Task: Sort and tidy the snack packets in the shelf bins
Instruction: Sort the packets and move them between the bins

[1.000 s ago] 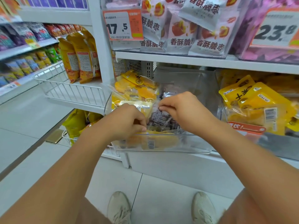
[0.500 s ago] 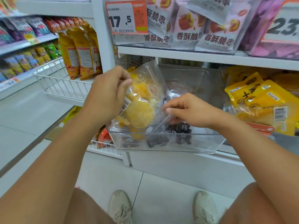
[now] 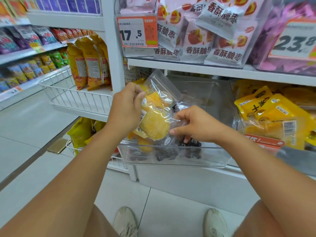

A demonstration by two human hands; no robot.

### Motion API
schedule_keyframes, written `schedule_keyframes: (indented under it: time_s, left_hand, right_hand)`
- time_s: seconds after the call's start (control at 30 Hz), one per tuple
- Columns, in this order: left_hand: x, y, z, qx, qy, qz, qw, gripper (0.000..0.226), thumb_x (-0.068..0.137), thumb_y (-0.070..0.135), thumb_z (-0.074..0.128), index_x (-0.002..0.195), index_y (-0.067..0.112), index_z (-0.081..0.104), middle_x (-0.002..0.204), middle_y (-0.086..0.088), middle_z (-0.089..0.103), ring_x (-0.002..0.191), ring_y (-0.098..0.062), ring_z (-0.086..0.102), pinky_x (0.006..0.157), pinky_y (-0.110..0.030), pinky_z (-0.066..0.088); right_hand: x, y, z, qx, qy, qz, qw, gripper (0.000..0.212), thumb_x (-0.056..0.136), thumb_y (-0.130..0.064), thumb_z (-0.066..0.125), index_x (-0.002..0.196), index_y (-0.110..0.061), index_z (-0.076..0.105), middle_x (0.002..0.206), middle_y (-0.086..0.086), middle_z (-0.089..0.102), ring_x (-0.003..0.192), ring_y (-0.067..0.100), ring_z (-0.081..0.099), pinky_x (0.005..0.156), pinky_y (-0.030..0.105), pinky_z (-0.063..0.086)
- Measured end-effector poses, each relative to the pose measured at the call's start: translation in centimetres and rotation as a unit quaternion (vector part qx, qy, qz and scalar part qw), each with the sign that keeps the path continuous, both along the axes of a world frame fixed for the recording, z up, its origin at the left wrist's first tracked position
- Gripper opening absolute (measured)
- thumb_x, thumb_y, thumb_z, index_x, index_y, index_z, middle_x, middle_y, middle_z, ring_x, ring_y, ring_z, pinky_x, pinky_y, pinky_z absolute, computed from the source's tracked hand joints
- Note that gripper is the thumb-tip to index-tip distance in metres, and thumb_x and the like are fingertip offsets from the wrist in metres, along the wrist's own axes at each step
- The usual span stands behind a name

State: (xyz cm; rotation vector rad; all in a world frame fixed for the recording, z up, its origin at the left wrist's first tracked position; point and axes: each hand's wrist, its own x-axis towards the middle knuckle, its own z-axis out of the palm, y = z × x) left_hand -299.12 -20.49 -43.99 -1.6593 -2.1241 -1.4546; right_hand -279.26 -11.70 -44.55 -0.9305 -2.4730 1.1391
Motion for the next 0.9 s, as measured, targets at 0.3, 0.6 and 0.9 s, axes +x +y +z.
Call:
schedule_keyframes:
  time_s: [0.3, 0.6, 0.9]
  left_hand:
    - [1.2, 2.0, 0.5, -0.032, -0.451, 0.036, 0.891, 0.014, 0.102, 0.013, 0.051, 0.093, 0.013, 0.062, 0.08, -0.009, 0.064, 0.07, -0.024, 0.061, 0.055, -0.027, 0.049]
    - [1.9, 3.7, 1.1, -0.067, -0.445, 0.095, 0.888, 0.026, 0.102, 0.008, 0.045, 0.078, 0.018, 0.049, 0.083, -0.002, 0.052, 0.081, -0.022, 0.059, 0.065, -0.027, 0.053]
    - [-0.6, -0.2, 1.0, -0.184, 0.104, -0.007, 0.977, 0.047, 0.086, 0.038, 0.075, 0.128, 0.022, 0.063, 0.135, 0.0, 0.055, 0.125, -0.02, 0.05, 0.102, -0.034, 0.04]
  right_hand:
    - [0.2, 1.1, 1.8, -0.206, 0.35, -0.224, 0.886, 0.034, 0.085, -0.023, 0.078, 0.116, -0.016, 0.065, 0.107, 0.012, 0.074, 0.087, 0.018, 0.065, 0.072, 0.03, 0.054]
    - [-1.6, 0.2, 1.8, -0.31, 0.395, -0.17, 0.848, 0.042, 0.097, -0.006, 0.06, 0.137, 0.0, 0.049, 0.116, 0.017, 0.068, 0.085, 0.024, 0.072, 0.074, 0.032, 0.061]
    - [-5.0, 3.7, -0.3, -0.011, 0.127, -0.258, 0.958, 0.079, 0.088, -0.032, 0.075, 0.15, -0.01, 0.033, 0.149, 0.012, 0.038, 0.13, 0.031, 0.049, 0.105, 0.048, 0.047]
